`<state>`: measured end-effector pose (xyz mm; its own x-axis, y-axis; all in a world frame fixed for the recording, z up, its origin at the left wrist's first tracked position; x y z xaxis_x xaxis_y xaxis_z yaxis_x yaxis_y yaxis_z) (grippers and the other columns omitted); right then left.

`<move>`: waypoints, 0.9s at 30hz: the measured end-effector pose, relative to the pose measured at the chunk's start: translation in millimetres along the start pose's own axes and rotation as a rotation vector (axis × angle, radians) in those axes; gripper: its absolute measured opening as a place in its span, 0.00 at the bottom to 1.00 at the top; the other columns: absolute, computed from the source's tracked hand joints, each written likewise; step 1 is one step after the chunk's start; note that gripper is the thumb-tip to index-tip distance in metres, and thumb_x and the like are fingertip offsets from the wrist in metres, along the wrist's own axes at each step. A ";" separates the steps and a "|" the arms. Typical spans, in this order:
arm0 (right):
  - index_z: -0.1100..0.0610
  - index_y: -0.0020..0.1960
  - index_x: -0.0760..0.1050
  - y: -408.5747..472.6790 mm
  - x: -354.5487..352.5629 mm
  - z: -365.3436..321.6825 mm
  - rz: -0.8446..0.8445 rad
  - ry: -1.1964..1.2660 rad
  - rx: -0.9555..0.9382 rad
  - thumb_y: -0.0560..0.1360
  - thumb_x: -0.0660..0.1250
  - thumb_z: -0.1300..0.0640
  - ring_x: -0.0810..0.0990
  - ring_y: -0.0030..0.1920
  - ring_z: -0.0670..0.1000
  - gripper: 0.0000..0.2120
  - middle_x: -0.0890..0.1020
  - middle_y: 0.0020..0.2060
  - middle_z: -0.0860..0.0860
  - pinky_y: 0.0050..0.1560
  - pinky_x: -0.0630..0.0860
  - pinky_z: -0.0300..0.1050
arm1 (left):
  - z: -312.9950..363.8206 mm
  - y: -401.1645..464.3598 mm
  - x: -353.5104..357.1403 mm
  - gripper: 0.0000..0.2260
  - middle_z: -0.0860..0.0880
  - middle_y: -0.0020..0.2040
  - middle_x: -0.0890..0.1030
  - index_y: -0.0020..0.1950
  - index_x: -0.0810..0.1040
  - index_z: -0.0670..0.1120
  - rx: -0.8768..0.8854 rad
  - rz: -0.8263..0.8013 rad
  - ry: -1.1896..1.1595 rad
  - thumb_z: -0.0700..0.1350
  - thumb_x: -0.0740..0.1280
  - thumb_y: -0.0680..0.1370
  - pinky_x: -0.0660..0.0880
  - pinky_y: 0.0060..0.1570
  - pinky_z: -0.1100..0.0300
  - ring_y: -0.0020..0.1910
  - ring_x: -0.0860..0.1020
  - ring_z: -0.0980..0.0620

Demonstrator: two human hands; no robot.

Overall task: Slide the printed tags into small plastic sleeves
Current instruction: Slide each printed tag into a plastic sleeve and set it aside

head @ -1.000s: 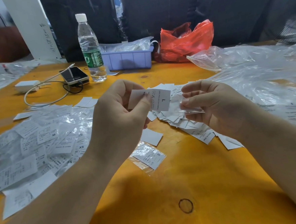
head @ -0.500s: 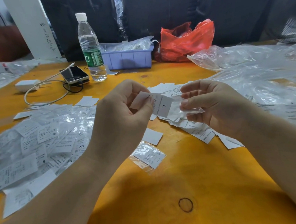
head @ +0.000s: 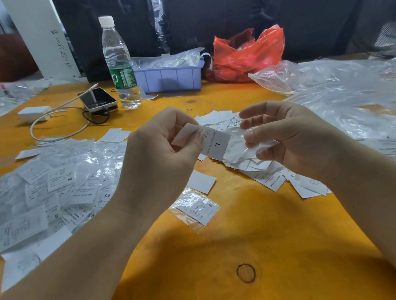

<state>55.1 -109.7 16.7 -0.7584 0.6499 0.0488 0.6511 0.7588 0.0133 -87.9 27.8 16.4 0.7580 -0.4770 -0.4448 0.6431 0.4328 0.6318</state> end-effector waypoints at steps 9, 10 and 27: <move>0.58 0.52 0.80 1.2 -3.5 -1.7 -0.036 -0.011 -0.009 0.67 0.68 0.76 0.79 0.32 0.49 0.19 0.80 0.41 0.53 0.27 0.73 0.41 | -1.6 0.7 1.4 0.05 0.65 0.37 0.79 0.43 0.76 0.55 0.014 -0.017 0.009 0.48 0.68 0.79 0.79 0.29 0.65 0.44 0.79 0.68; 0.58 0.51 0.80 1.1 -3.9 -2.3 -0.046 -0.006 -0.011 0.65 0.69 0.75 0.78 0.31 0.48 0.19 0.80 0.41 0.53 0.27 0.73 0.40 | -1.7 0.8 1.5 0.05 0.65 0.37 0.78 0.43 0.76 0.55 0.016 -0.020 0.010 0.48 0.67 0.79 0.78 0.29 0.66 0.45 0.78 0.69; 0.58 0.50 0.80 1.9 -5.4 -3.1 -0.115 0.032 -0.003 0.58 0.71 0.68 0.76 0.30 0.48 0.20 0.81 0.39 0.52 0.27 0.69 0.40 | 1.3 0.5 1.7 0.06 0.65 0.42 0.82 0.43 0.77 0.55 -0.027 -0.073 -0.098 0.46 0.68 0.79 0.80 0.30 0.61 0.38 0.81 0.62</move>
<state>60.5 -111.9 19.6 -0.8266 0.5572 0.0789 0.5603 0.8280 0.0232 -86.4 26.3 16.8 0.6959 -0.5799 -0.4236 0.6996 0.4142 0.5823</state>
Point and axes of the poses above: each hand's wrist, its own y-axis towards the middle knuckle, its own x-axis out of the palm, z = x × y, the point moved 4 cm from there along y, towards the middle knuckle
